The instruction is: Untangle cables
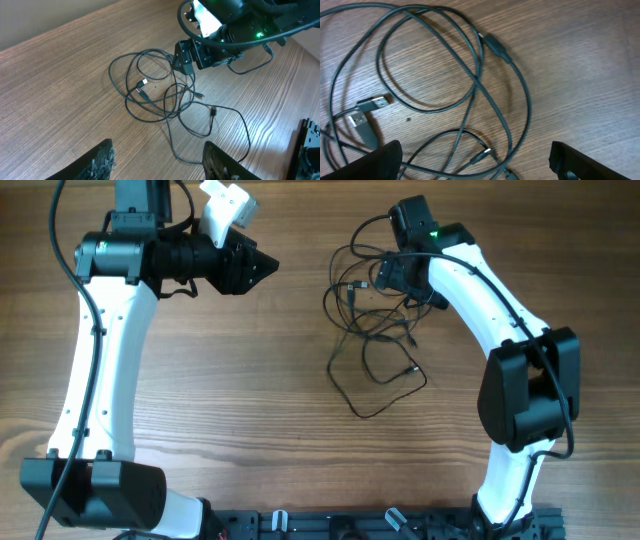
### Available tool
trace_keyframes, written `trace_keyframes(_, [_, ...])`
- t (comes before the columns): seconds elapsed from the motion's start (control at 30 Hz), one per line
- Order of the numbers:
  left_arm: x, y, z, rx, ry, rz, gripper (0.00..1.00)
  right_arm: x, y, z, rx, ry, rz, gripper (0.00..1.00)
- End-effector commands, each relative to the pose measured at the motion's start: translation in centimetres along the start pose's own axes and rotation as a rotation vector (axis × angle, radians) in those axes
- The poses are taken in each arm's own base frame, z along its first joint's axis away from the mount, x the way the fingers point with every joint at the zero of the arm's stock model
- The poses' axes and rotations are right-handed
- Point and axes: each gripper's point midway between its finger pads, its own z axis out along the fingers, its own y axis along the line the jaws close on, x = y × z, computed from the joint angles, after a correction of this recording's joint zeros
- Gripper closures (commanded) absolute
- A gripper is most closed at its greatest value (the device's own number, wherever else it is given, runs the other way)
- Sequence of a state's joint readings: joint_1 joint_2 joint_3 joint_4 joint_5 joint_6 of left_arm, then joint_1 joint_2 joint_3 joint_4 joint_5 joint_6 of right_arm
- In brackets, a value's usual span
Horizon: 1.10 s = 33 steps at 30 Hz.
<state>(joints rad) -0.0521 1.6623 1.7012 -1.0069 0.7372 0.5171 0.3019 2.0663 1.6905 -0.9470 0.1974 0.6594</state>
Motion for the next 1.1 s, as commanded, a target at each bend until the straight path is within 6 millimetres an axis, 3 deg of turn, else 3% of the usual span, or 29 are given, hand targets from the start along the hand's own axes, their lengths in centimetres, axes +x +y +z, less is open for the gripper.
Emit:
trace_keyframes(0.0, [-0.9,-0.6,-1.2,-0.011,-0.030,0.015,0.42,0.3,-1.2,0.3,0.062,0.001,0.067,0.03])
trace_keyframes(0.13, [-0.9,-0.6,-1.2,-0.011,-0.030,0.015,0.42,1.2,-2.5,0.9,0.122,0.010,0.145,0.03])
trace_keyframes(0.47, [-1.1,-0.9,-1.2,0.006,-0.038,0.016,0.42,3.7,-3.4,3.8,0.138,0.039,0.203,0.03])
trace_keyframes(0.77, [-1.0,-0.9,-1.2,0.007,-0.038,0.015,0.41,3.8,-3.4,4.1,0.135,0.034,0.231,0.02])
trace_keyframes(1.07, [-1.1,-0.9,-1.2,0.006,-0.038,0.016,0.42,4.2,-3.0,6.1,0.095,0.006,0.186,0.03])
